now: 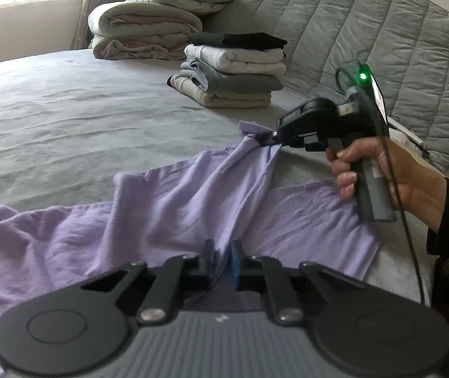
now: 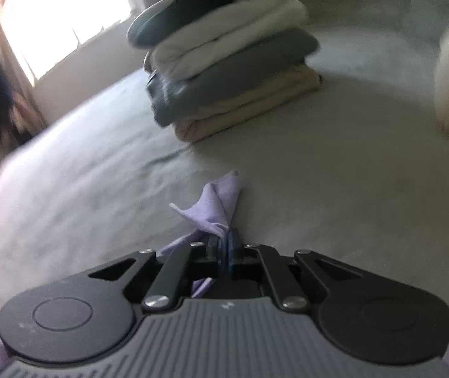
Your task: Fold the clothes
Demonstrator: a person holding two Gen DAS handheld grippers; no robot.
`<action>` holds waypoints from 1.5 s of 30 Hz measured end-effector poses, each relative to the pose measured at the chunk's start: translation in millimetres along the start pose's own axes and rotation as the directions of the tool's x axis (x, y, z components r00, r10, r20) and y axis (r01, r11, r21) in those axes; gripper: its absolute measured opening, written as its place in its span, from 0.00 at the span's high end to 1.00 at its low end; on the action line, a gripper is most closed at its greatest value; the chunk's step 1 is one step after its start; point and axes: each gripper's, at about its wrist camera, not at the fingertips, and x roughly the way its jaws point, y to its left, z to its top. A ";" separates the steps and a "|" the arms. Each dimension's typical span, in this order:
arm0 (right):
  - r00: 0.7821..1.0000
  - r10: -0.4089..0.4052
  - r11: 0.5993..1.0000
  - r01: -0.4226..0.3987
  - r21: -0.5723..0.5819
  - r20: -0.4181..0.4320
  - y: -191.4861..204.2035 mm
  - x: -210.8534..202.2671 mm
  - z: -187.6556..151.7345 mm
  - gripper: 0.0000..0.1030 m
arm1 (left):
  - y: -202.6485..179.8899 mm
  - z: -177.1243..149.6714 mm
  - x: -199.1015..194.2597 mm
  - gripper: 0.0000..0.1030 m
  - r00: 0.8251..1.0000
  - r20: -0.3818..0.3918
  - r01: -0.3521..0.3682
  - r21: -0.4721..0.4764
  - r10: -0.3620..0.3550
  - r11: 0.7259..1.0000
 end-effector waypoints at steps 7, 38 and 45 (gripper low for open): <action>0.989 0.133 0.973 -0.141 0.185 0.057 -19.6 -28.8 11.3 0.98 | 1.1 8.7 -16.7 0.97 0.999 0.049 0.008 -0.020 -0.007 1.000; 0.987 0.099 0.995 -0.097 -0.024 0.127 -34.3 -156.1 -19.6 0.97 | -50.2 -22.2 -52.8 1.00 0.991 0.035 0.118 0.161 -0.125 0.980; 1.000 0.009 1.000 -0.009 -0.018 -0.007 -64.4 -138.6 -45.3 0.97 | -46.0 -29.8 -46.4 0.89 0.997 0.013 0.066 0.189 -0.070 0.980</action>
